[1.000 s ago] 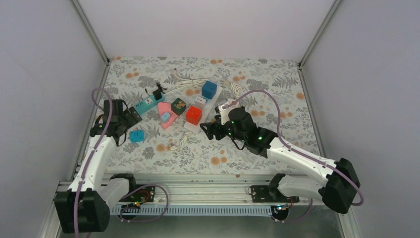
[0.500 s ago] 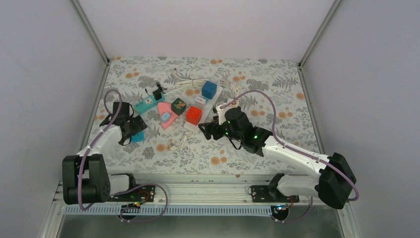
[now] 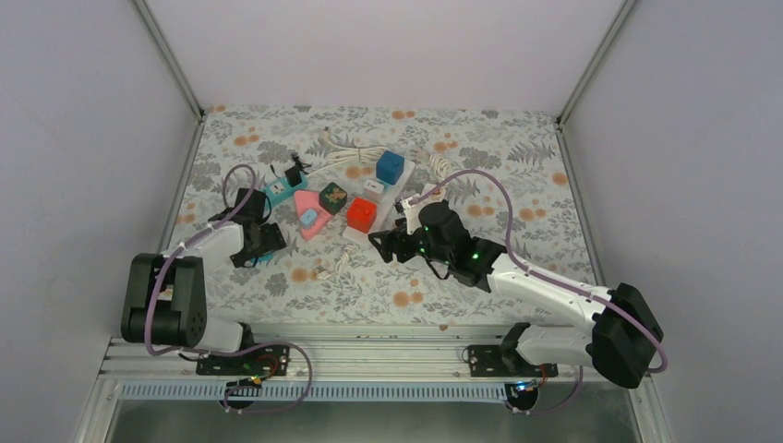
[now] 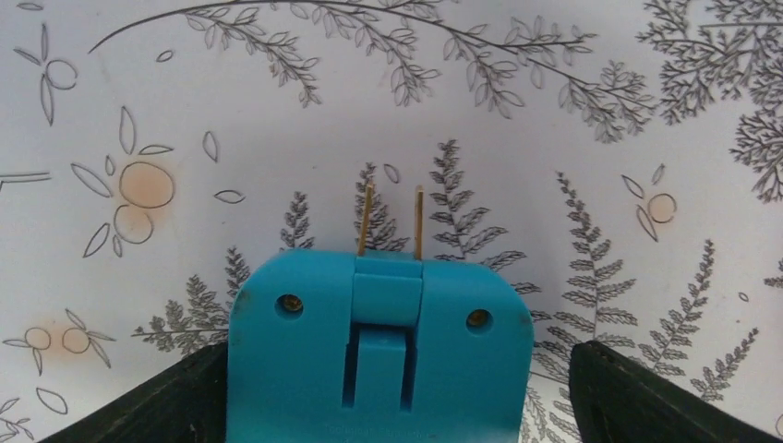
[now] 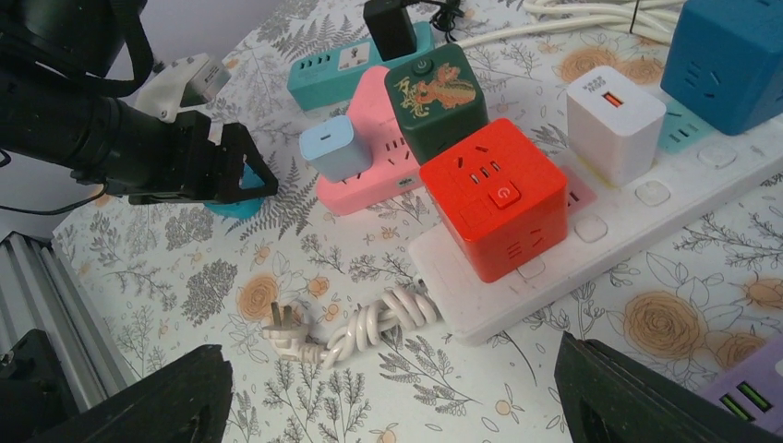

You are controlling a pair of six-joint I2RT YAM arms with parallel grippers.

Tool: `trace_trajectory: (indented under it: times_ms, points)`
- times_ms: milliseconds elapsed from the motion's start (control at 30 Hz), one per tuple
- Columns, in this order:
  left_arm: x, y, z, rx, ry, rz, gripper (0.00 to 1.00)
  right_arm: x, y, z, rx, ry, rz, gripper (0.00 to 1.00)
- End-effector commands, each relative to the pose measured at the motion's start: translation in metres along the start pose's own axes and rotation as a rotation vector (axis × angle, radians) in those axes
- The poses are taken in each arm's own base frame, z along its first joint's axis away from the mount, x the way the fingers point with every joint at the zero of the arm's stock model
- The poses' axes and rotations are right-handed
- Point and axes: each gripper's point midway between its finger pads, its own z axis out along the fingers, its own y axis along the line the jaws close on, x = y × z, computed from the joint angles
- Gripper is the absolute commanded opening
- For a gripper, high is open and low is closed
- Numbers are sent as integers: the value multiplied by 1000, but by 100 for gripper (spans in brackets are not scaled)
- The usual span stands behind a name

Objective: Insert the plug

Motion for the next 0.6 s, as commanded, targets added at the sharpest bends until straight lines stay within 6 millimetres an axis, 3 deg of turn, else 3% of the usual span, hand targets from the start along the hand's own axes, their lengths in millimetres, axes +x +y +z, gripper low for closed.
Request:
trace_trajectory:
  times_ms: [0,100,333,400,500,567]
  points:
    - [-6,-1,-3,-62,-32,26,85,0,-2,-1,3,-22,12,90]
    - [-4,5,-1,-97,-29,21,78,-1,-2,-2,4,-26,17,90]
    - [-6,6,8,-124,-27,17,78,-3,-2,-6,10,-35,24,90]
    - [-6,7,10,-132,-23,17,71,-3,-3,-8,16,-38,27,90]
    - [-12,1,3,-109,-52,24,61,-5,-6,-11,28,-50,39,90]
    - [-18,-8,-8,-90,-90,48,61,-6,-7,-12,38,-59,48,90]
